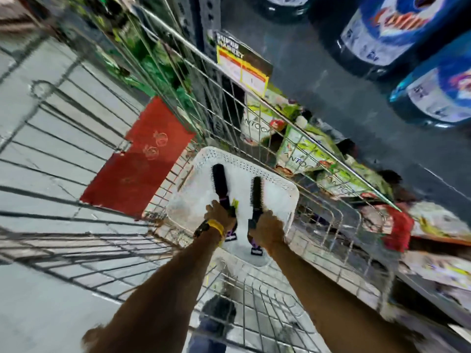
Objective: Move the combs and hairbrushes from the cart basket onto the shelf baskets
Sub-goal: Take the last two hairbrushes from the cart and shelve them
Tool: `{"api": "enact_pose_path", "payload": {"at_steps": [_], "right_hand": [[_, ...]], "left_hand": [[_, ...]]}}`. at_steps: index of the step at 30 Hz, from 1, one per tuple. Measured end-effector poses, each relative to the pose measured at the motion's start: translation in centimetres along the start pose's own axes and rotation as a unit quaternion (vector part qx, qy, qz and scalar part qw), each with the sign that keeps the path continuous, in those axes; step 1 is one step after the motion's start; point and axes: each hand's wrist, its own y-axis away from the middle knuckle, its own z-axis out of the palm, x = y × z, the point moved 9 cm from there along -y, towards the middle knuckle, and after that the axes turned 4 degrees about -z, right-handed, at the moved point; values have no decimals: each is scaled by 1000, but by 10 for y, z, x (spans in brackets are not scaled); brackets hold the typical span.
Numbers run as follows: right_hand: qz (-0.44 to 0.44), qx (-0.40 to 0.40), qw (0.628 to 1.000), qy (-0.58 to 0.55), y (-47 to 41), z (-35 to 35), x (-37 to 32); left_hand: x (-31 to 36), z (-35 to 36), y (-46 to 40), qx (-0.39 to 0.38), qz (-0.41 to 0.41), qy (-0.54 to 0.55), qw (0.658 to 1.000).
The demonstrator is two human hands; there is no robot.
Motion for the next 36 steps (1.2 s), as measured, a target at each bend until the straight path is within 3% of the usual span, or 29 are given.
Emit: {"api": "enact_pose_path", "payload": {"at_steps": [4,11,17,20,24,26,31,33,36], "right_hand": [[7,-33,999,-6,-7,7,3],[-25,-2,999,-36,25,-41,-8],[-121,49,991,-32,101,-119,-32],[-179,103,978,-19,162,-176,-46],[-253,203,946,-1,265,-277,-54],[-292,247,924,-26,324,-331,-50],[-356,341,867,-71,452,-456,-35],[-371,376,843,-101,499,-506,-17],[-388,398,820,-133,540,-555,-3]], "left_hand": [[-3,5,-9,-22,-10,11,1000],[-21,-40,14,-21,-10,-19,1000],[-18,-87,105,25,25,93,995],[-12,-114,177,63,79,204,974],[15,-167,316,160,204,267,928],[35,-195,390,225,265,248,904],[93,-254,539,287,371,304,829],[123,-277,604,339,402,278,804],[166,-300,660,314,453,261,792]]}}
